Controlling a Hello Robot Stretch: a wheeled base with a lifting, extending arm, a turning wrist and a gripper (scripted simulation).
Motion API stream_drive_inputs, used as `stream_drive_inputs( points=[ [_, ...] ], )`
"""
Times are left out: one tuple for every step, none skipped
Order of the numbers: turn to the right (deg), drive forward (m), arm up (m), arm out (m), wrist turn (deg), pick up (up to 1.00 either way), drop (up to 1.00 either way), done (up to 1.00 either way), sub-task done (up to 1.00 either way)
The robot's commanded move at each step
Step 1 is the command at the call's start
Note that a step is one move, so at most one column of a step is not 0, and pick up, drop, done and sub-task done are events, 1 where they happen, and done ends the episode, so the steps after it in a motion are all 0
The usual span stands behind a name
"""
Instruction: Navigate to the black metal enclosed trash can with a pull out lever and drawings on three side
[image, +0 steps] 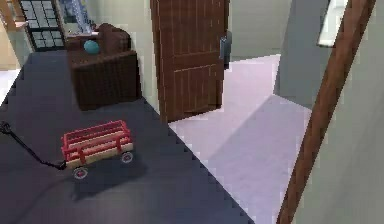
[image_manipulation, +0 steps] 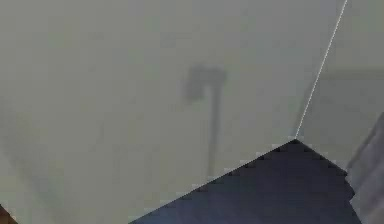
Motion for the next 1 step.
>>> stream_drive_inputs(
  points=[
    [3.0, 0.0, 0.0, 0.0, 0.0, 0.0, 0.0, 0.0, 0.0]
  ],
)
